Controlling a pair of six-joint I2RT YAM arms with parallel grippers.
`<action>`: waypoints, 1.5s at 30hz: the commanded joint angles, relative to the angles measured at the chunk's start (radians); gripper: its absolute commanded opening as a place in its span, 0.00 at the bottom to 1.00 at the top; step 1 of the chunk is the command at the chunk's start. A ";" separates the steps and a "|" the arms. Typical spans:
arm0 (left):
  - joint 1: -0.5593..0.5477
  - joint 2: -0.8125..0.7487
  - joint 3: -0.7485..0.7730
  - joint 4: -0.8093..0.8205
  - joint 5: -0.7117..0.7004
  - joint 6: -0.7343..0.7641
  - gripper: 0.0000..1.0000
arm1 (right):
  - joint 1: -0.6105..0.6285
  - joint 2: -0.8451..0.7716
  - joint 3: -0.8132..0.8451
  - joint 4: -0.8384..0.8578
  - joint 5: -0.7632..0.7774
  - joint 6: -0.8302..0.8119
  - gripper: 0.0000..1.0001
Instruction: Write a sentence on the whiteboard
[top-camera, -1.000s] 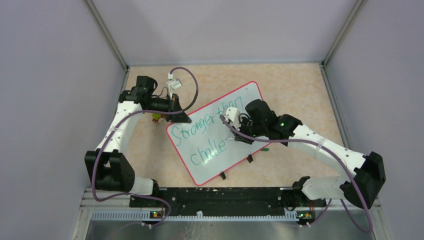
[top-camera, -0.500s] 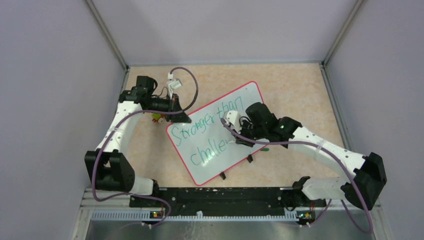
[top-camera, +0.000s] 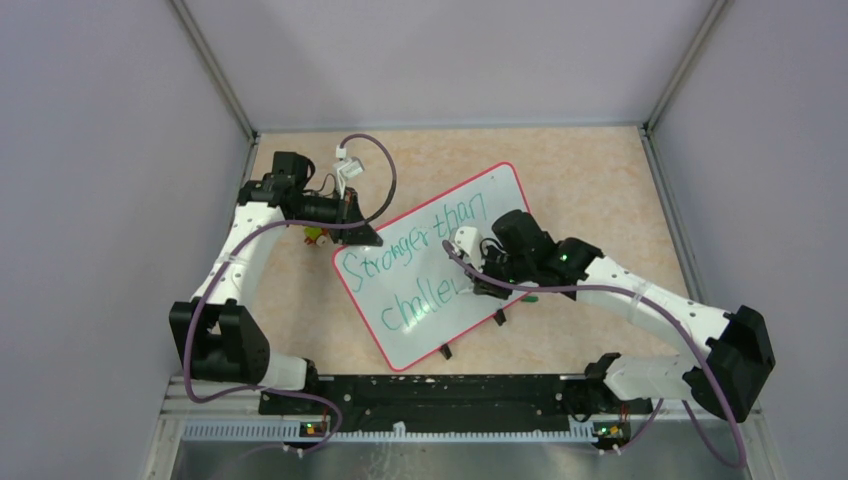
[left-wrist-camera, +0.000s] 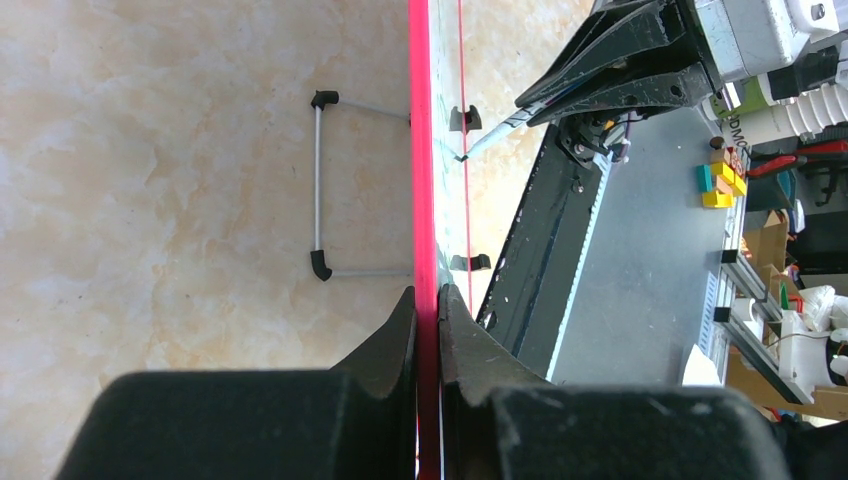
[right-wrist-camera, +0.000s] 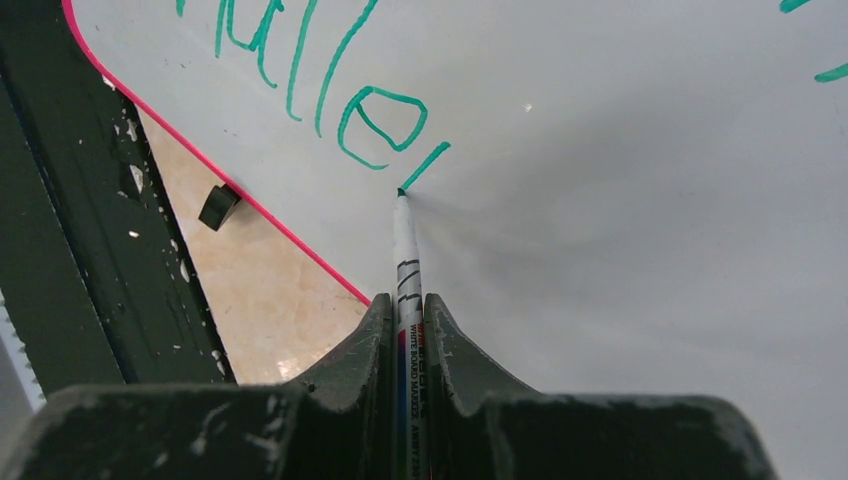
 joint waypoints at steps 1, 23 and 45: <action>-0.021 -0.020 0.028 0.041 -0.030 0.070 0.00 | -0.014 0.003 0.051 0.094 0.054 0.015 0.00; -0.020 -0.014 0.028 0.041 -0.027 0.070 0.00 | -0.081 -0.024 0.076 0.047 0.088 -0.010 0.00; -0.021 -0.013 0.027 0.041 -0.030 0.071 0.00 | -0.085 -0.045 -0.041 -0.005 -0.024 -0.030 0.00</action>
